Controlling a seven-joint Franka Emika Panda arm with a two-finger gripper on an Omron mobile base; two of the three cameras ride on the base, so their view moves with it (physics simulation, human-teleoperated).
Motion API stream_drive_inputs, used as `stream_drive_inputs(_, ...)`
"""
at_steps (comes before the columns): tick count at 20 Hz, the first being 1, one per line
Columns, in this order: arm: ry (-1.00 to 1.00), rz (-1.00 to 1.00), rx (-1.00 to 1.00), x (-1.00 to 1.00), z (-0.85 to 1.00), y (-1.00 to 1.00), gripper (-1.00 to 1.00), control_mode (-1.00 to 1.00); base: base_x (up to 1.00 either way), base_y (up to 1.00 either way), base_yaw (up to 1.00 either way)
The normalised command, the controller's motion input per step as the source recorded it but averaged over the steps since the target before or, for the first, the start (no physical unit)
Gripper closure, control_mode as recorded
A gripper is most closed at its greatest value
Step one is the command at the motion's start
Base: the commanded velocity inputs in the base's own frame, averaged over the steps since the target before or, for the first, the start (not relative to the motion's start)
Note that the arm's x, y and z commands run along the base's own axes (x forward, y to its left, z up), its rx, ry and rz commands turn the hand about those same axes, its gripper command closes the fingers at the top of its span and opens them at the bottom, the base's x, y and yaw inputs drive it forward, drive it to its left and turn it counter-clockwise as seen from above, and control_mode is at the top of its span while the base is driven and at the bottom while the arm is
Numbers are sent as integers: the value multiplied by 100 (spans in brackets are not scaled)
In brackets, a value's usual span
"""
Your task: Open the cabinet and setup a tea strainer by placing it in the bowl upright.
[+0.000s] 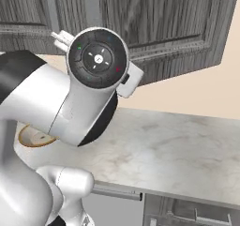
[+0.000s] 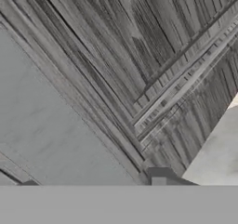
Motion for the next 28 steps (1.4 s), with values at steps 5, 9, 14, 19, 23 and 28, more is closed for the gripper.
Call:
stream_drive_inputs(5,-11,-3,0,-93,7,-17,-100,-100,0,0,0)
stream_drive_inputs(9,-20,-3,-11,-88,35,1,-100,-100,0,0,0)
stream_drive_inputs(14,-29,-11,-19,-96,50,0,-100,-100,0,0,0)
stream_drive_inputs(19,-2,-31,-47,-60,5,37,-100,-100,0,0,0)
stream_drive_inputs(23,12,-33,-50,-25,12,49,-100,-100,0,0,0)
stream_drive_inputs(28,26,-37,-42,-18,14,42,-100,-100,0,0,0)
